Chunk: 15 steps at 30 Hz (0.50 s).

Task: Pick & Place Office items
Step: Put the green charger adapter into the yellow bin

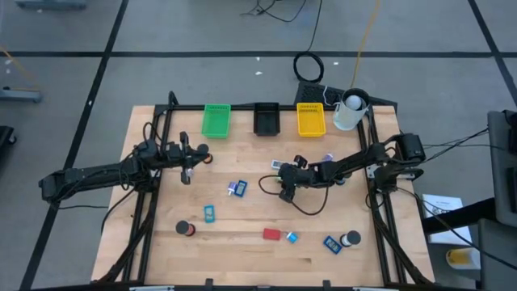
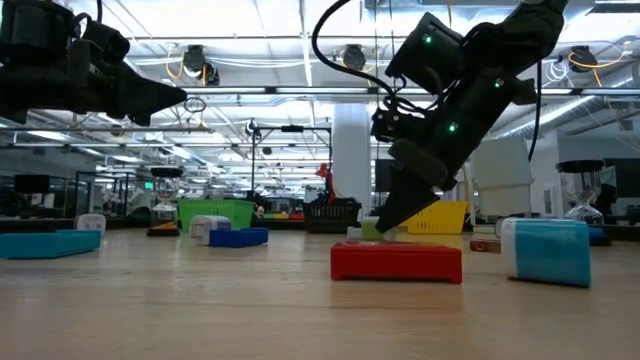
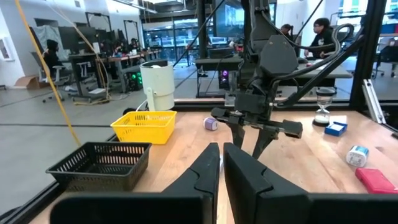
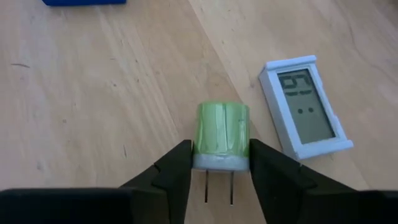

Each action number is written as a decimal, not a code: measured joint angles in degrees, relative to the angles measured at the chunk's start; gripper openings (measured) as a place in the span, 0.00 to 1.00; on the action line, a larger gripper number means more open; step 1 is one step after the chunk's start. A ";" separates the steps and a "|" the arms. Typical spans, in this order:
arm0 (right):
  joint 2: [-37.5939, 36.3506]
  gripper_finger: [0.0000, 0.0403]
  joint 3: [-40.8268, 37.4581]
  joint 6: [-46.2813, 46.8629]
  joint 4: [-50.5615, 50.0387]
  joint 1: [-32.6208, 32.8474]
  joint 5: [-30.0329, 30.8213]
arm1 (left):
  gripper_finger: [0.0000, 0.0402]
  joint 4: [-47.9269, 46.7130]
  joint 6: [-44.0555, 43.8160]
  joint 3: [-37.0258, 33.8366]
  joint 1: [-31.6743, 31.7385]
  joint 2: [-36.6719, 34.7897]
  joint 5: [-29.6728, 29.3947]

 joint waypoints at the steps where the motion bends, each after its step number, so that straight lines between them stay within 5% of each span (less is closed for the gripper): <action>1: -0.40 0.37 -0.01 -0.03 0.21 0.01 -0.40 | 0.08 0.00 -0.01 0.00 -0.02 0.00 0.00; 8: -8.21 0.35 -0.03 -1.48 -2.34 -1.69 -1.44 | 0.08 -0.03 0.26 0.00 -0.04 0.00 0.13; 15: -21.22 0.36 0.00 -3.23 -9.56 -16.03 -0.97 | 0.08 -0.55 0.10 0.00 -0.04 0.00 0.15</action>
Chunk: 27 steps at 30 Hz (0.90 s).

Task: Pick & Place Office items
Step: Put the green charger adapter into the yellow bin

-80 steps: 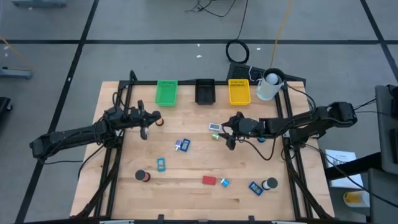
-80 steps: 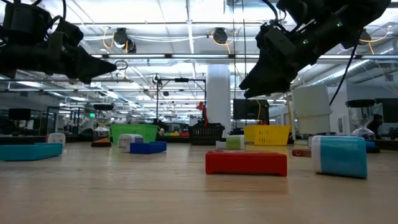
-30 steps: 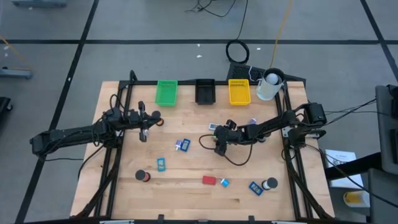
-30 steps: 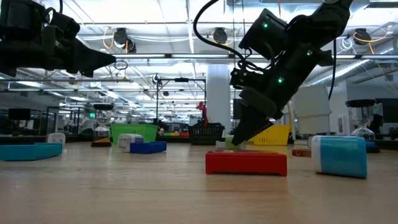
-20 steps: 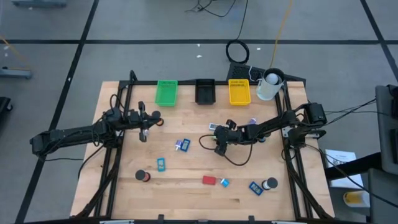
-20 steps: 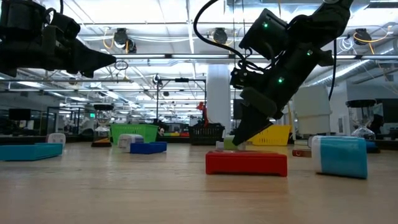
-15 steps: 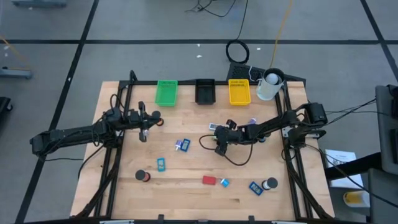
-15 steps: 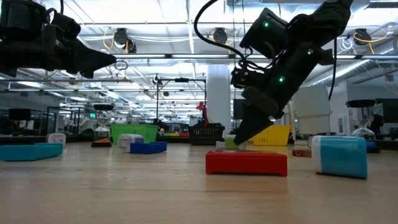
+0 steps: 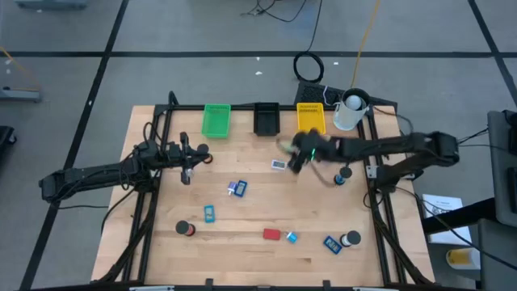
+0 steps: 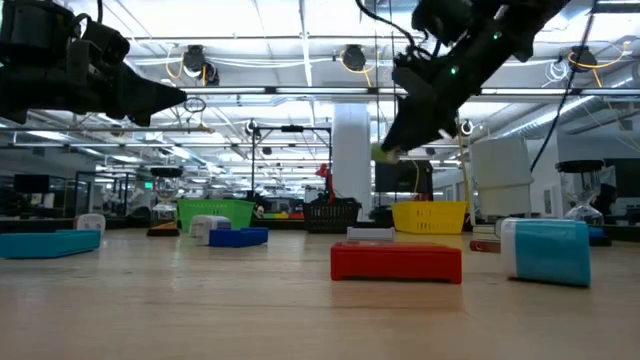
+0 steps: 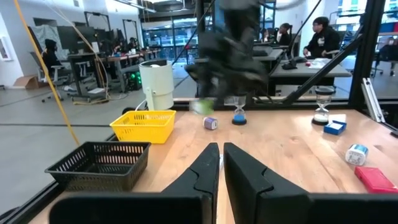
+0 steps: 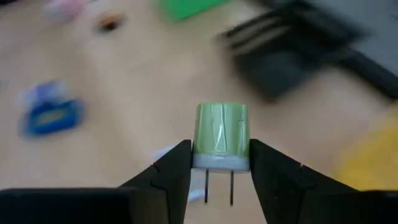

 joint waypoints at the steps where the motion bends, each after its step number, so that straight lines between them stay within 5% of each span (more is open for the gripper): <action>1: -0.96 0.36 0.03 -0.22 -1.54 -3.15 0.00 | 0.08 -0.33 -0.03 0.00 0.00 0.00 0.00; 9: 1.21 0.35 0.03 -1.12 -2.64 -20.18 -1.95 | 0.08 -0.80 0.24 0.00 0.00 0.00 -0.02; 27: 18.34 0.36 18.36 -15.15 -20.26 -25.81 0.54 | 0.08 -2.19 0.19 0.00 0.00 -0.02 -0.04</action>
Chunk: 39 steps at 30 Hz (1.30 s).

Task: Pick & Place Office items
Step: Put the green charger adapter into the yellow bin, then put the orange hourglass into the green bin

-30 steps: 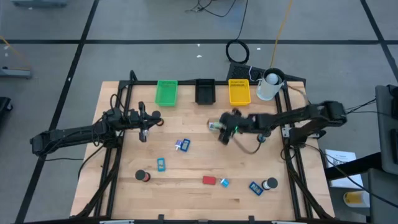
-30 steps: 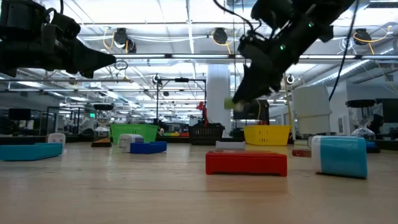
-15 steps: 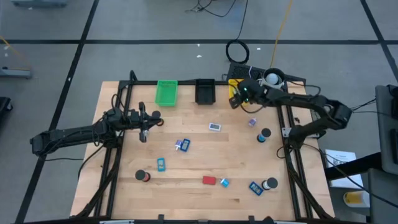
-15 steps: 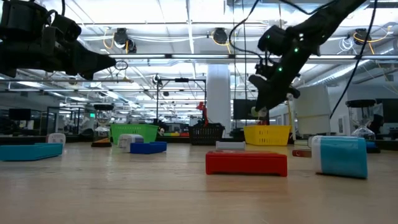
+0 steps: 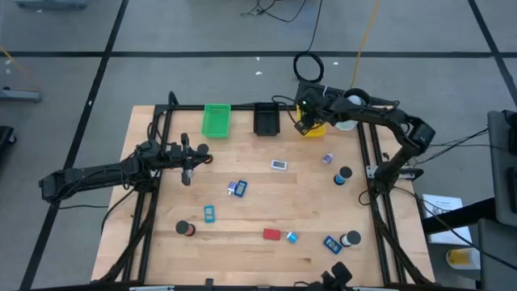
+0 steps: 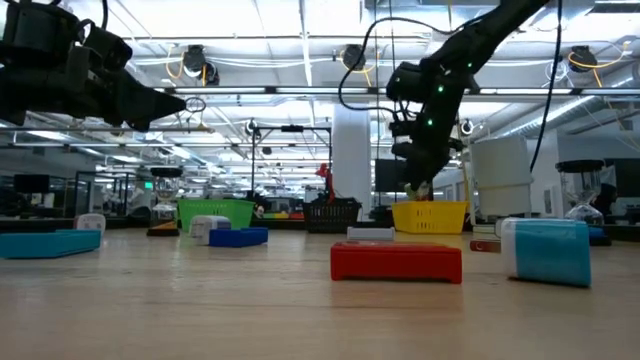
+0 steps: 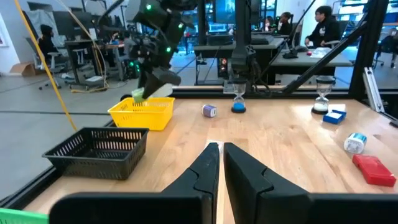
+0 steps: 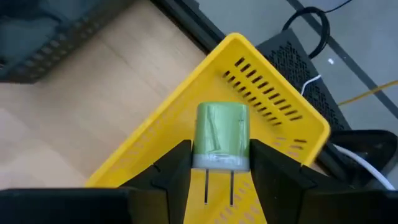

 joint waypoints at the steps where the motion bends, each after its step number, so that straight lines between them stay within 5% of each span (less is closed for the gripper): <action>1: 1.00 0.36 0.36 -0.10 0.23 -0.46 -0.97 | 0.08 0.27 0.05 0.00 -0.02 0.00 0.02; 12: 10.58 0.36 10.62 -1.04 -6.27 -2.47 2.43 | 0.08 0.65 0.27 0.00 -0.02 0.00 0.13; 27: 13.16 0.37 10.87 6.32 -3.89 -3.40 0.54 | 0.08 0.45 -0.15 0.00 -0.02 0.00 0.26; 39: 13.16 0.50 10.85 6.18 -3.38 -3.55 0.58 | 0.08 0.45 -0.21 0.00 -0.02 0.00 0.26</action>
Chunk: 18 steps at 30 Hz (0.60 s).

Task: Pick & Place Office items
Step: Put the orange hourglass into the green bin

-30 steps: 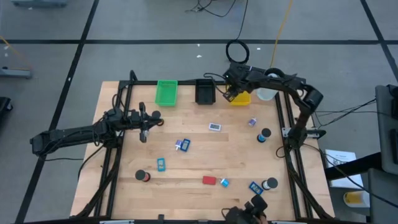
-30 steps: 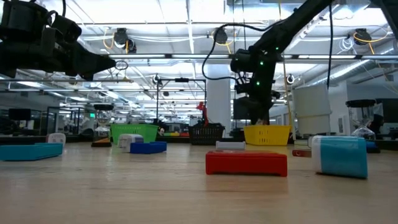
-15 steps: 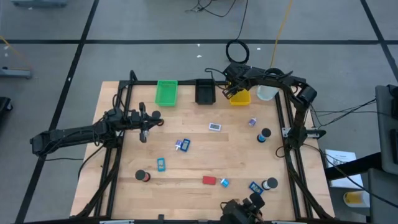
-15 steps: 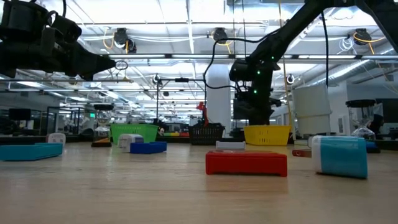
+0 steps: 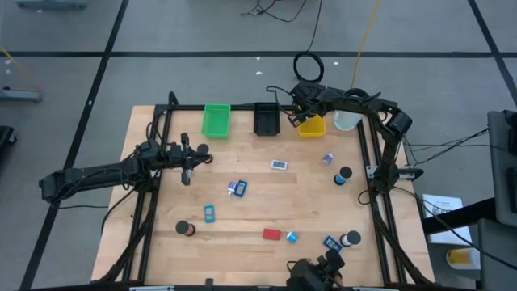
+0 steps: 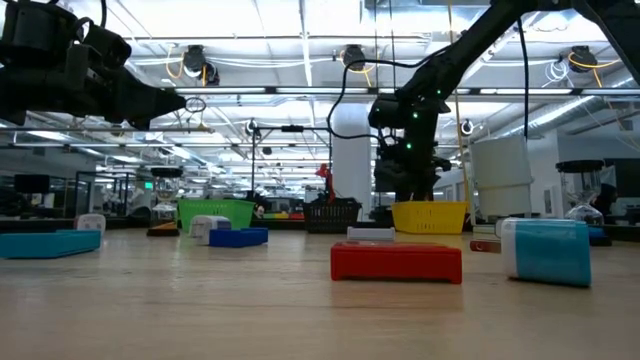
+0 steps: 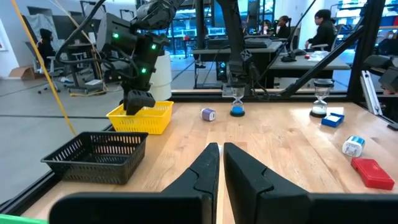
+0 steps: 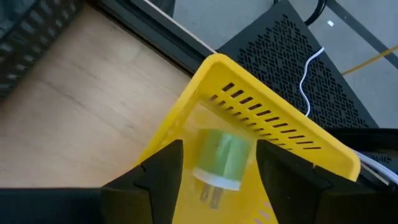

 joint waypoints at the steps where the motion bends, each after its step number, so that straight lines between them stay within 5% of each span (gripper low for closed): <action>1: 0.00 0.50 0.00 -0.63 -0.14 0.00 -0.02 | 0.08 0.00 -0.02 0.00 0.00 0.00 -0.01; 5: -1.96 0.48 -0.02 -1.56 -3.74 0.25 0.07 | 0.08 0.00 -0.04 0.00 0.00 0.00 -0.25; 10: -8.67 0.34 -3.45 -3.38 -4.51 3.89 5.14 | 0.08 -0.13 -0.72 0.00 0.00 0.00 -0.32; 18: -25.05 0.05 -24.27 -4.37 19.08 13.00 5.99 | 0.08 -0.17 -1.32 0.00 0.00 0.01 -0.44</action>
